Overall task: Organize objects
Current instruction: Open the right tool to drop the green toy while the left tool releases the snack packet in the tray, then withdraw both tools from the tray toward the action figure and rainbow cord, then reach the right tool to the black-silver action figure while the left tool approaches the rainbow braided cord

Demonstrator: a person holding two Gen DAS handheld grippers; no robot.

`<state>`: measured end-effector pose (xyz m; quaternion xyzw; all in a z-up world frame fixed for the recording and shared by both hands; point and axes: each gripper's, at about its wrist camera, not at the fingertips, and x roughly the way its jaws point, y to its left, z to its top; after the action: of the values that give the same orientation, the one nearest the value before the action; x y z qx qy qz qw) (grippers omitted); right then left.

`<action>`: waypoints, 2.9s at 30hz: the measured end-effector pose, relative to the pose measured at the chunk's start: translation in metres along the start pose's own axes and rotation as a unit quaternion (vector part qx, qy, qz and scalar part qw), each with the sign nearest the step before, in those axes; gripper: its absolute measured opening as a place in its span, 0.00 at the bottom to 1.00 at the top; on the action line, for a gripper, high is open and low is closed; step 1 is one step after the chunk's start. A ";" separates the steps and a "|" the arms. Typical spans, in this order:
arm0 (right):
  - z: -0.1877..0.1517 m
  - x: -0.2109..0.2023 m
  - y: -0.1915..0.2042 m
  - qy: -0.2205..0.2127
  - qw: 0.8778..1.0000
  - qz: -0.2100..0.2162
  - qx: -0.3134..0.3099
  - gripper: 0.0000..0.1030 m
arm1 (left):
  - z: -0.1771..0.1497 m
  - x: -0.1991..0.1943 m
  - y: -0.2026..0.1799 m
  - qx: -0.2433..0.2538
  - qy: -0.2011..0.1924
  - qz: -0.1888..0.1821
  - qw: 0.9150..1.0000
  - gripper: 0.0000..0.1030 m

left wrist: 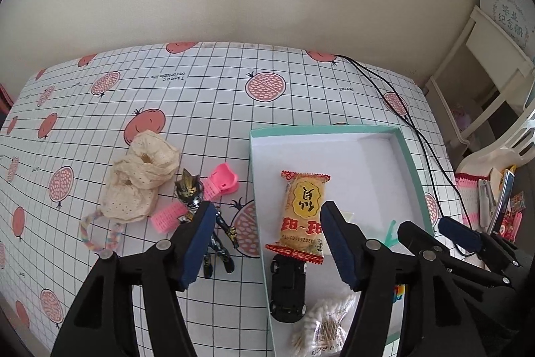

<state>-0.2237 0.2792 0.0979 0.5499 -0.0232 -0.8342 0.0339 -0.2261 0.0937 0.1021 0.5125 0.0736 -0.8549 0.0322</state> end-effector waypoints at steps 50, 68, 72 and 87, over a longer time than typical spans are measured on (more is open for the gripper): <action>-0.002 -0.003 0.063 -0.023 0.999 0.001 -0.048 1.00 | 0.001 -0.009 0.114 -0.041 0.015 0.109 0.993 0.86; -0.011 0.011 0.163 -0.015 0.994 0.055 -0.098 1.00 | -0.015 -0.018 0.221 -0.122 0.025 0.141 0.982 0.86; -0.016 0.020 0.175 -0.005 0.993 0.054 -0.108 1.00 | -0.019 -0.011 0.233 -0.135 0.036 0.137 0.981 0.86; -0.025 0.049 0.182 -0.013 0.989 0.076 -0.125 0.98 | -0.031 0.024 0.227 -0.131 0.058 0.112 0.983 0.87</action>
<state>-0.2147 0.0942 0.0575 0.5275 0.0392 -0.8325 0.1649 -0.1809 -0.1253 0.0451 0.5575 0.1284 -0.7978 0.1906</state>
